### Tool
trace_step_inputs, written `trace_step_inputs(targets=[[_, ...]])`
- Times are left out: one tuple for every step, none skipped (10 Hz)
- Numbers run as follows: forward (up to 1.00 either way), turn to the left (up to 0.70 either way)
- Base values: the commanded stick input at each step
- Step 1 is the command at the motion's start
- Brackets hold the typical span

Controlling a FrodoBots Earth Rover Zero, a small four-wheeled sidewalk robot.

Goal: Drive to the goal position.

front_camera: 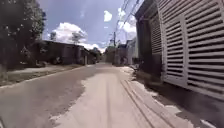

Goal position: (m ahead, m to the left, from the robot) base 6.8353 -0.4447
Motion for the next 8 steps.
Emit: trace_step_inputs(targets=[[0.7,0.02],[0.7,0.1],[0.7,0.19],[0.7,0.27],[0.7,0.35],[0.7,0.35],[0.7,0.26],[0.7,0.17]])
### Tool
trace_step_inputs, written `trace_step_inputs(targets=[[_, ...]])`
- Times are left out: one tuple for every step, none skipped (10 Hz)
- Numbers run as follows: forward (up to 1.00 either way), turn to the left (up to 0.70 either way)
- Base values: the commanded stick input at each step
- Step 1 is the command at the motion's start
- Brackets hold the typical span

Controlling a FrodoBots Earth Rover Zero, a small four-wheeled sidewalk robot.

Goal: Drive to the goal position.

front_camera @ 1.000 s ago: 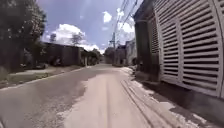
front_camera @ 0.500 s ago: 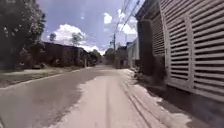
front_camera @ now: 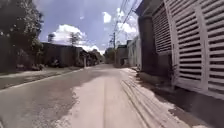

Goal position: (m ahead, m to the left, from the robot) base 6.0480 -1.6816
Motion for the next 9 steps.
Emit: trace_step_inputs(targets=[[0.7,0.08],[0.7,0.01],[0.7,0.01],[0.7,0.01],[0.7,0.01],[0.7,0.01],[0.7,0.01],[0.7,0.01],[0.7,0.01]])
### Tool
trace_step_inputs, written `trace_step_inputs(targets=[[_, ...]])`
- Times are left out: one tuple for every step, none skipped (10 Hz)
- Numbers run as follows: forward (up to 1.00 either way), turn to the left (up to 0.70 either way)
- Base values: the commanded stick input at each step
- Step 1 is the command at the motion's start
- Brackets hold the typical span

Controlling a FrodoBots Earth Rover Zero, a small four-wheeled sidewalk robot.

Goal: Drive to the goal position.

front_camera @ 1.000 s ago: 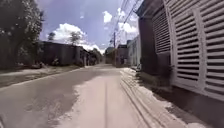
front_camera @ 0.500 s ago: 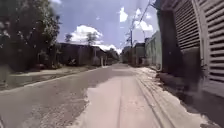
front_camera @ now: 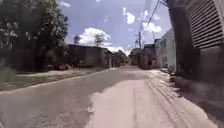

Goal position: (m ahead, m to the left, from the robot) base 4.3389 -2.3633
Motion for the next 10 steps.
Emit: trace_step_inputs(targets=[[0.7,0.01],[0.7,0.01],[0.7,0.01],[0.7,0.01],[0.7,0.01],[0.7,0.01],[0.7,0.01],[0.7,0.01],[0.7,0.01],[0.7,0.01]])
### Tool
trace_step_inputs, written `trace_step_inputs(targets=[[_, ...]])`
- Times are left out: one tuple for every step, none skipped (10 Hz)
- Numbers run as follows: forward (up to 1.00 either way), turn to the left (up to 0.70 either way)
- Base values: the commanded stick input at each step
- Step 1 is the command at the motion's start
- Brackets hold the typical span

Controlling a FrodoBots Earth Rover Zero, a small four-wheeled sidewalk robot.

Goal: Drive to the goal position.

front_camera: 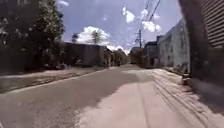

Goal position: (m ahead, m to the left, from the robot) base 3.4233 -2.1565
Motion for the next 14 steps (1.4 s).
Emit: trace_step_inputs(targets=[[0.7,0.01],[0.7,0.01],[0.7,0.01],[0.7,0.01],[0.7,-0.08],[0.7,-0.17],[0.7,-0.25],[0.7,-0.33],[0.7,0.01],[0.7,0.01],[0.7,0.01],[0.7,0.01],[0.7,0.01],[0.7,0.01]])
